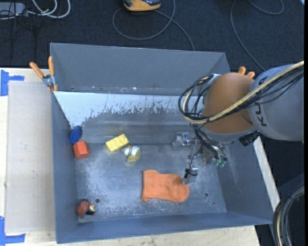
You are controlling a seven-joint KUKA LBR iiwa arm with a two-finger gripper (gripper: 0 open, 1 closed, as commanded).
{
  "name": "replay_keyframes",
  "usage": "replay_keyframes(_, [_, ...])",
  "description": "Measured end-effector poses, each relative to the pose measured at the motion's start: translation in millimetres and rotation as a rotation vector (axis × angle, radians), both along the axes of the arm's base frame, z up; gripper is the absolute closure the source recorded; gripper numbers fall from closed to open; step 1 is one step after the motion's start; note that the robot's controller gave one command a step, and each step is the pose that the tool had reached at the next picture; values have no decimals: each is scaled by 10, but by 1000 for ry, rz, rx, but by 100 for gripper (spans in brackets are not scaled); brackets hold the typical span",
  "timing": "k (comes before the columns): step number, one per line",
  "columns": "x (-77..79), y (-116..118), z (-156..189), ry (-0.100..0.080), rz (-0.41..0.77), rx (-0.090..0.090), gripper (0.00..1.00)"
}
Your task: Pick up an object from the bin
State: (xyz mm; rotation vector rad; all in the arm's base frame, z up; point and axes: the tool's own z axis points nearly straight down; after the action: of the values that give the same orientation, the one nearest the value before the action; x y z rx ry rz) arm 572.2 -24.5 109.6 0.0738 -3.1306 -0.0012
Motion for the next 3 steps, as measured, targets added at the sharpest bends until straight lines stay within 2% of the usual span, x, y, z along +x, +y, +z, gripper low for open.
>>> replay_keyframes(1, [-212, -101, -247, 0, 47, 1, 0])
replay_keyframes(2, [-383, -120, -363, 3, 256, 4, 0])
replay_keyframes(3, [-589, 79, -392, 1, 486, 5, 0])
